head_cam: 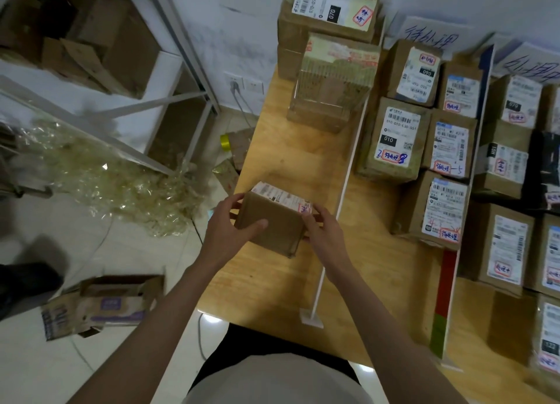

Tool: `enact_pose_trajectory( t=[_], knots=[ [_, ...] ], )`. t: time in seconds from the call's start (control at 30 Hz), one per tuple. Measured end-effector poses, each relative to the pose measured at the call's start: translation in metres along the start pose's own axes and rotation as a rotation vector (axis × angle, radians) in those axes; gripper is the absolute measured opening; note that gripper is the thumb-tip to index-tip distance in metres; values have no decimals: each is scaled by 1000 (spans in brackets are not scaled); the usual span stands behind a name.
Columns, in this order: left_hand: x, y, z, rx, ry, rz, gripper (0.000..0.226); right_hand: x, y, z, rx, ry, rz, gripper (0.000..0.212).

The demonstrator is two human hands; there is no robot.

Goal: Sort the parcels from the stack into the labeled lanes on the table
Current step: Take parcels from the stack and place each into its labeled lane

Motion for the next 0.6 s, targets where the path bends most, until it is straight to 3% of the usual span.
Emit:
enact_pose_trajectory(
  t=[0.23, 0.37, 0.47, 0.6],
  knots=[
    [10, 13, -2, 79, 73, 31, 42, -6, 25, 9, -10, 24, -146, 71],
    [12, 9, -4, 76, 105, -78, 36, -1, 26, 7, -44, -45, -99, 49],
    [16, 2, -8, 43, 88, -158, 35, 6, 18, 5, -5, 122, -85, 33],
    [17, -12, -8, -31, -72, -285, 37, 5, 12, 0, 32, 305, -210, 42]
  ],
)
Point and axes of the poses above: each hand's wrist, its own y-axis away from the middle knuckle, its own x-axis out of the back of the hand, z = x × y, the point moved 2 cm from there along -y, towards the middle knuckle, and after that the axes turned 6 degrees about y, right-handed, at the moved point
